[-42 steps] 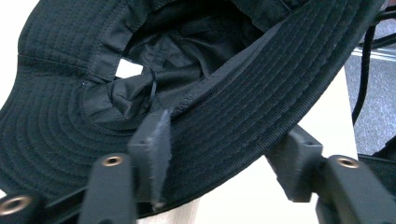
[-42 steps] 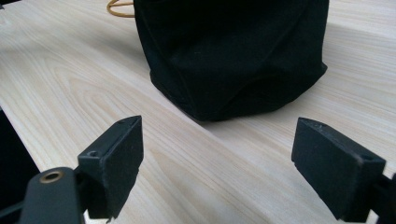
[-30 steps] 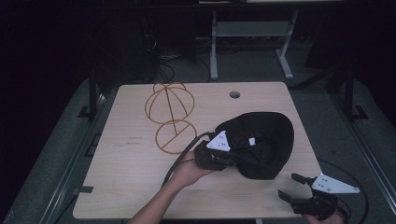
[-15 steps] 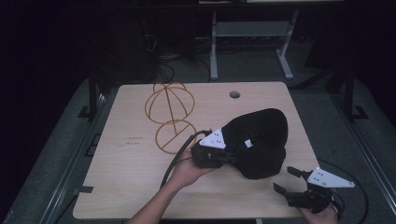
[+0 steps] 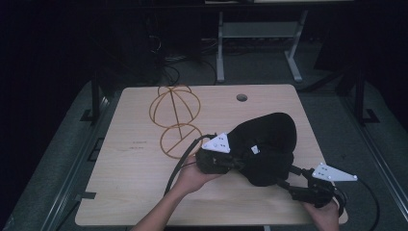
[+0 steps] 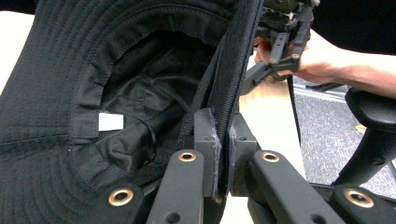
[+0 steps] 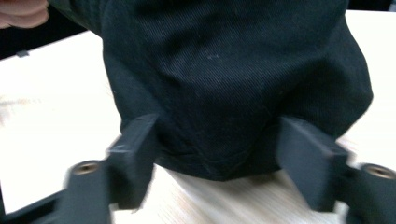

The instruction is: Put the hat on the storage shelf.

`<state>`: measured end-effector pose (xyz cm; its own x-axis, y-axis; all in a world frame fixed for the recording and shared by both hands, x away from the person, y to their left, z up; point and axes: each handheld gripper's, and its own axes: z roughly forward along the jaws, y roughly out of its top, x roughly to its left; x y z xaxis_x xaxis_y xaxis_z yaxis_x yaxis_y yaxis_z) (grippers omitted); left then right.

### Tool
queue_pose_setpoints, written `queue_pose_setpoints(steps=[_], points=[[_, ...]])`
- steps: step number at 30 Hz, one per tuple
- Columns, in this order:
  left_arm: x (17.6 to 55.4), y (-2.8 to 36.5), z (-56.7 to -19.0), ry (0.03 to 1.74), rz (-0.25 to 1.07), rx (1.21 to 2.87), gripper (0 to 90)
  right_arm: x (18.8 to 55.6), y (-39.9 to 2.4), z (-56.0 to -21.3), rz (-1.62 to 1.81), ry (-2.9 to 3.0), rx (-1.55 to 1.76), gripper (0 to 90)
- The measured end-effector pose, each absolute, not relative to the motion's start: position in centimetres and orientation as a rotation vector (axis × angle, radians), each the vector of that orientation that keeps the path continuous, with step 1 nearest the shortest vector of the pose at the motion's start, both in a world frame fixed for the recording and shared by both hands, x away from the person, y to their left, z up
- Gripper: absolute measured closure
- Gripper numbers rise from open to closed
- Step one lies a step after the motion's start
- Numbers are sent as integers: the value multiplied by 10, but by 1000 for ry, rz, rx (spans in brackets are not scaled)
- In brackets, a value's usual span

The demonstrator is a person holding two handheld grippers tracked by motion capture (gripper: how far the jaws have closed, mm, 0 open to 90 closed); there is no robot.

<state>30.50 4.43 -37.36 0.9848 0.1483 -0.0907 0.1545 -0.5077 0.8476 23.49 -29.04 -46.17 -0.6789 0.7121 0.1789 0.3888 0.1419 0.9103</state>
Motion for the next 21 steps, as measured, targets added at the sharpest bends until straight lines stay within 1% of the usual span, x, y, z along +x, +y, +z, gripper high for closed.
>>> queue_pose_setpoints(steps=[2,4,10,14,16,18,21], points=[[305,44,-373,205,-6,2110,853,236,-290,-462,1566,2120,1059,397],[304,43,-373,201,-13,2105,853,237,-291,-462,1584,2118,1043,486],[302,42,-373,193,-9,2106,853,238,-287,-464,1605,2126,1009,658],[302,45,-372,194,-5,2104,852,238,-284,-464,1602,2132,978,794],[302,46,-372,197,0,2103,847,236,-283,-462,1600,2134,967,829],[301,47,-371,202,4,2104,836,235,-283,-461,1599,2131,957,840],[300,49,-369,206,19,2112,796,232,-284,-458,1608,2125,948,849]])
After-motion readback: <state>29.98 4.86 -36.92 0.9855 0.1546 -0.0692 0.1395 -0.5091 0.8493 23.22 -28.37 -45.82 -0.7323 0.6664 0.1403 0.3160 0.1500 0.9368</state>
